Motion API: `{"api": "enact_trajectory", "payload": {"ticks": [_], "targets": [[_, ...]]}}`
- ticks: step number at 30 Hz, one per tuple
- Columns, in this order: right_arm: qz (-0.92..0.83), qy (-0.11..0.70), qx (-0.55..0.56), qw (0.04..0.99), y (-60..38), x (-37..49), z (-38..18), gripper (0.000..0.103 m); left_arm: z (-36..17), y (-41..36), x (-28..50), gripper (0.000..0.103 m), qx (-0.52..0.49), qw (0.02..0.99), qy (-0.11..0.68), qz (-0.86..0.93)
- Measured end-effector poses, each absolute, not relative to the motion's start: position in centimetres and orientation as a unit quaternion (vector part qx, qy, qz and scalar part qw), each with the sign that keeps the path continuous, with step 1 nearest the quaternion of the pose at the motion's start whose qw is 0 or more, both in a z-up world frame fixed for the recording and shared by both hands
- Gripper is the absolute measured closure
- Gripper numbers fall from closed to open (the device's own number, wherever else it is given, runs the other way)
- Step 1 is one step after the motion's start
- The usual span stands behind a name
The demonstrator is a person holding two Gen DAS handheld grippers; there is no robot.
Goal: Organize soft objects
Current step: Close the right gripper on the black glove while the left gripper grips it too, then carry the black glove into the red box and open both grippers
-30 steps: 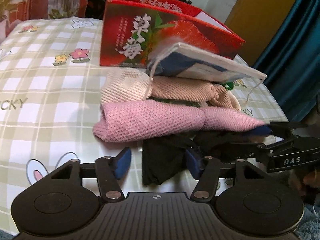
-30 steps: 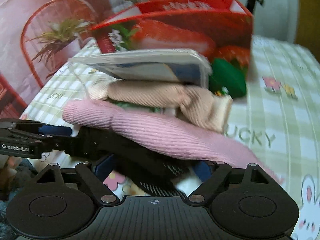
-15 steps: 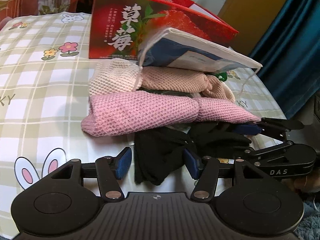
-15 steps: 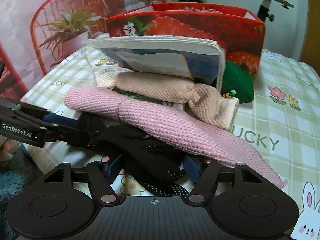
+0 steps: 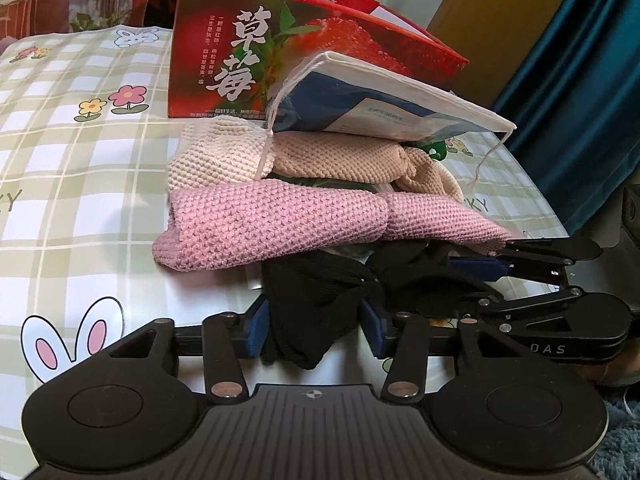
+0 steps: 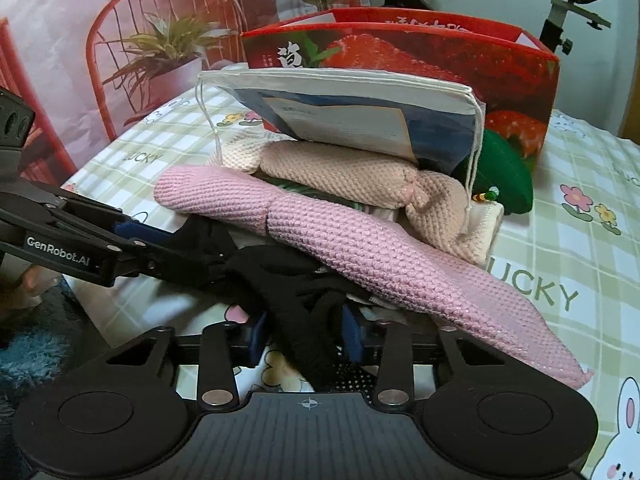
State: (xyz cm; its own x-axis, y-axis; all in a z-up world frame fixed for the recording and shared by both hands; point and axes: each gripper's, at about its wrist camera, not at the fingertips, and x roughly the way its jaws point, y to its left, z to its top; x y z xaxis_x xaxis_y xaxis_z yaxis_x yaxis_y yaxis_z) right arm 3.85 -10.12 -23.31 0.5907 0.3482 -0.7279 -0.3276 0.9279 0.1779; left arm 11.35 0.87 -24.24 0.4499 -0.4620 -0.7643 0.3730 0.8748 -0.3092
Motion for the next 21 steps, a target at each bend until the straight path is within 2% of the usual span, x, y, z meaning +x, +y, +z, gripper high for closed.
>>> {"api": "enact_trajectory", "payload": {"ticks": [14, 15, 21], "targets": [[0.193, 0.41, 0.019, 0.891, -10.14, 3.77, -23.32, 0.074, -24.27, 0.97, 11.33, 0.056, -0.048, 0.85, 0.464, -0.247], [0.195, 0.409, 0.02, 0.891, -10.15, 3.76, -23.3, 0.077, -24.26, 0.97, 11.31, 0.057, -0.048, 0.85, 0.463, -0.247], [0.203, 0.391, 0.014, 0.897, -9.77, 3.28, -22.52, 0.084, -23.37, 0.87, 10.74, 0.077, -0.046, 0.857, 0.445, -0.256]]}}
